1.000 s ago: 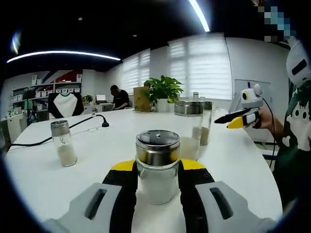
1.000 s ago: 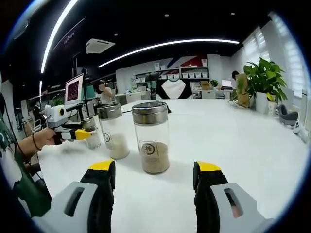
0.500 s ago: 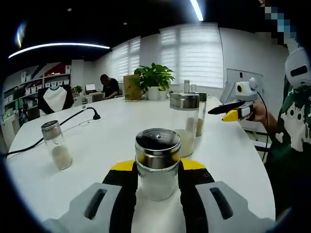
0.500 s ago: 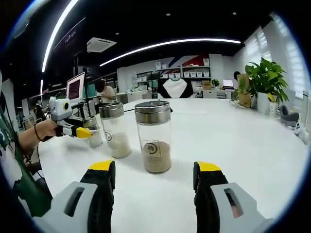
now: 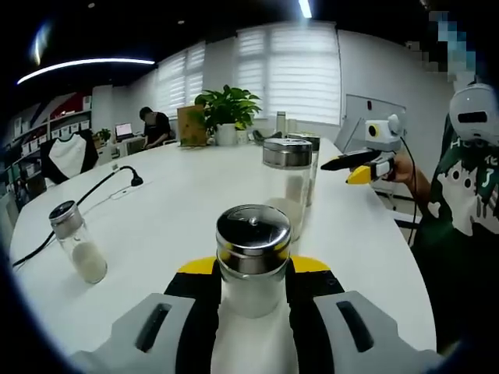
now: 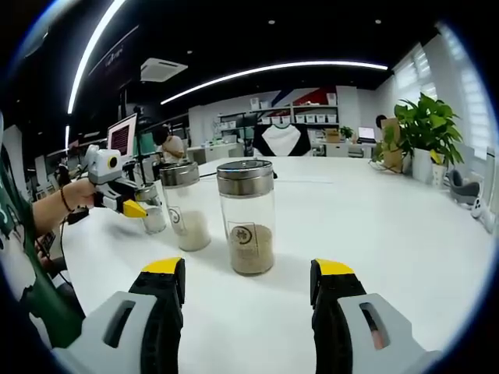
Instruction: Rotate the seasoning bottle until the label or dispensing opening points toward the visible target arrow and the bottle remains upright within the marked orientation range
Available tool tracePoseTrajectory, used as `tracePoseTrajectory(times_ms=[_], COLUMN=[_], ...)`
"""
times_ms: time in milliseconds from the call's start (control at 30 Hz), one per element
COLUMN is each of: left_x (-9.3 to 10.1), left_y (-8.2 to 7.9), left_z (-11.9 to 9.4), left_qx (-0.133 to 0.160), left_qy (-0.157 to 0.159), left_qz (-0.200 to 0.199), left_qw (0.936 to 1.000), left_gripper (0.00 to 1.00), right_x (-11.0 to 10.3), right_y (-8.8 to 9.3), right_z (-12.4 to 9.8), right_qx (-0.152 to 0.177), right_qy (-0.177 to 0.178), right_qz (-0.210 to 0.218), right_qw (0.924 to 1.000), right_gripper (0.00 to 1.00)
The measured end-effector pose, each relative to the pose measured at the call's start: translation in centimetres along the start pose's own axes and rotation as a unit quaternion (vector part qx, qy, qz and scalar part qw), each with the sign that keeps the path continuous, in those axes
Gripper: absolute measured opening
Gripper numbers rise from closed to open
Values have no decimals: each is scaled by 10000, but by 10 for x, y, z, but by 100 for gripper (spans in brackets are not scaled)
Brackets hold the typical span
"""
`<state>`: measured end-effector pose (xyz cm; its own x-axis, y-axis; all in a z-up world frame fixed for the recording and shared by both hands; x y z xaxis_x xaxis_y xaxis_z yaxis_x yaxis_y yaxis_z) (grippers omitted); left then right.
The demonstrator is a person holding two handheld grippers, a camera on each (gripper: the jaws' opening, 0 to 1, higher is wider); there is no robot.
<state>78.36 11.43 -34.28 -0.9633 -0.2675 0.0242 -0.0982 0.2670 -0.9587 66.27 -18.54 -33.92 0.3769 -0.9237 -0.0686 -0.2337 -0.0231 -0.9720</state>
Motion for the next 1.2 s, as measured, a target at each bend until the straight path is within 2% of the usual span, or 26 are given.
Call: tracePoseTrajectory(times_ms=[167,433,533,600,633,667,767,800,833,867,900,1000,1100,1167,1200], left_x=[0,1,3,1,2,4,8,10,10,11,14,25,32,34,33], left_y=[0,0,-4,-5,-4,-5,-10,-10,-9,-11,-13,-17,-12,-8,-7], left_z=[-1,-2,-4,-5,-6,-7,-13,-17,-18,-19,-19,-19,-17,-15,-15], left_qx=[-34,-23,158,103,28,31,277,72,-104,-96,45,210,196,245,261], left_qy=[126,102,84,-165,-242,-251,-511,-814,-1012,-1173,-1187,-1231,-1381,-1440,-1586], left_qz=[-5,-9,-77,-14,94,122,-299,-595,-652,-530,-502,-789,-1054,-1046,-1021], left_qw=[9999,9999,9998,9998,9997,9996,9979,9949,9927,9916,9917,9890,9846,9837,9817], left_gripper=[34,35,39,47,53,56,53,53,54,55,55,55,55,54,54], right_x=[0,-1,-1,-1,-1,-1,0,1,1,2,3,5,5,4,4], right_y=[0,-1,-2,-2,-3,-3,-6,-7,-7,-7,-7,-6,-6,-5,-5], right_z=[-1,1,2,3,3,3,2,2,1,1,1,0,1,1,2], right_qx=[-22,-112,-113,-136,-180,-211,-231,-277,-298,-320,-330,-405,-431,-467,-492], right_qy=[9,-33,-44,-46,-40,-44,-60,-42,-28,-10,-6,3,15,-8,-25], right_qz=[-32,-76,-68,-73,-60,-49,-81,-80,-77,-65,-60,-97,-124,-131,-142], right_qw=[10000,9999,9999,9999,9998,9998,9997,9996,9995,9995,9994,9991,9990,9988,9987], right_gripper=[66,66,66,66,66,66,66,66,66,66,66,66,66,66,66])
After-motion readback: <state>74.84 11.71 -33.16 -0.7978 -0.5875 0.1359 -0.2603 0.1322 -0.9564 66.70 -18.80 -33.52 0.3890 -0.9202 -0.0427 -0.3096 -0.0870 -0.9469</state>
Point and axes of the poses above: the point that each gripper's makers call its tool centre point, and the gripper's own axes: z roughly forward along the fingers, x roughly to its right, y roughly out of its underside, the point moved 7 cm from there along -z, roughly backward along the fingers, and after that the axes turned 5 degrees about x, right-handed, at the moved point
